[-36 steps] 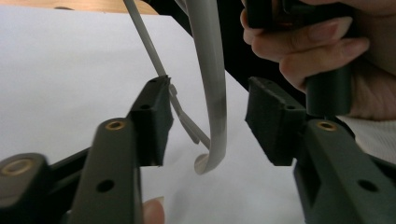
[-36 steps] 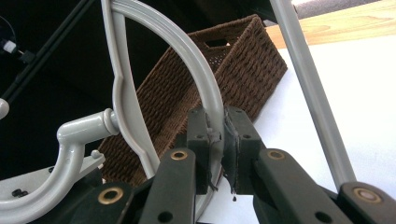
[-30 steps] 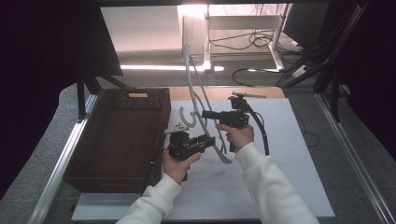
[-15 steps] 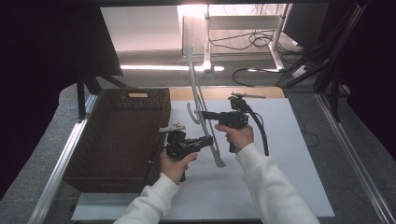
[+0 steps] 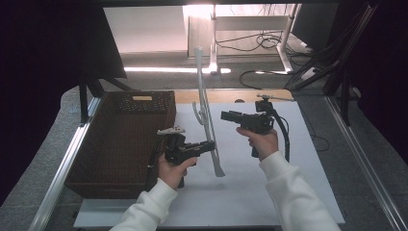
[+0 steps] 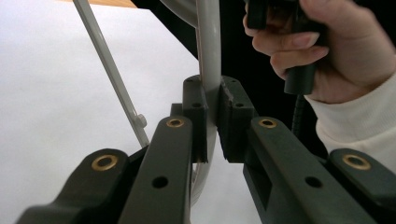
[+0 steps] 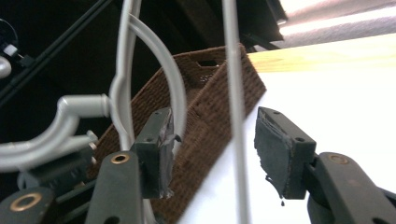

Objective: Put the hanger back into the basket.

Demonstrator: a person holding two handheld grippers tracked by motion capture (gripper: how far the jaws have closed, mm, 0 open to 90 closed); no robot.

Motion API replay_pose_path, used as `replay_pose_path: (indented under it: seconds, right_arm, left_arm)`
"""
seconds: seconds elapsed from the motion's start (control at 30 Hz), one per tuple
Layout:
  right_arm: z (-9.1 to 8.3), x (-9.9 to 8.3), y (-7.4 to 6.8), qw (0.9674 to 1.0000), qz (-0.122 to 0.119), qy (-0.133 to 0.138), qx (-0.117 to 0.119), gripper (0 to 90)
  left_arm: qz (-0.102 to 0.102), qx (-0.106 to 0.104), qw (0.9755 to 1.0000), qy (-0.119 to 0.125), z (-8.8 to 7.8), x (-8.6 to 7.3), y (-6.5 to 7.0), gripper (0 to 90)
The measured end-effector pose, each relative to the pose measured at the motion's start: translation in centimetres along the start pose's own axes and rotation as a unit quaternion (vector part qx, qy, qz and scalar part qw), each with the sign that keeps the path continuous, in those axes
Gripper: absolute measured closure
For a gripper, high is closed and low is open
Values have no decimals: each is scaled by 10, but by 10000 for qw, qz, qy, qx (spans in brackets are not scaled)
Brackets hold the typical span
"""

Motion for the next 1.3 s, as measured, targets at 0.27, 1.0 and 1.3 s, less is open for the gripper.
replay_pose_path:
  seconds: [0.27,1.0,1.3]
  right_arm:
    - [-29,-21,16,9993,-241,-113,-261,455]
    - [-61,-76,56,9959,-320,-490,-692,409]
    - [-62,-78,56,9960,-290,-488,-695,408]
  left_arm:
    - [239,-40,9996,-164,-26,9,10,829]
    - [592,-274,9964,-545,-95,39,15,829]
    - [592,-166,9966,-553,-134,47,1,829]
Point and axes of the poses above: each handheld gripper's, and its own axes: z roughly forward along the jaws, x roughly out of its top, y roughly to its right, the point moved 4 cm from there along z, roughly forward along the jaws
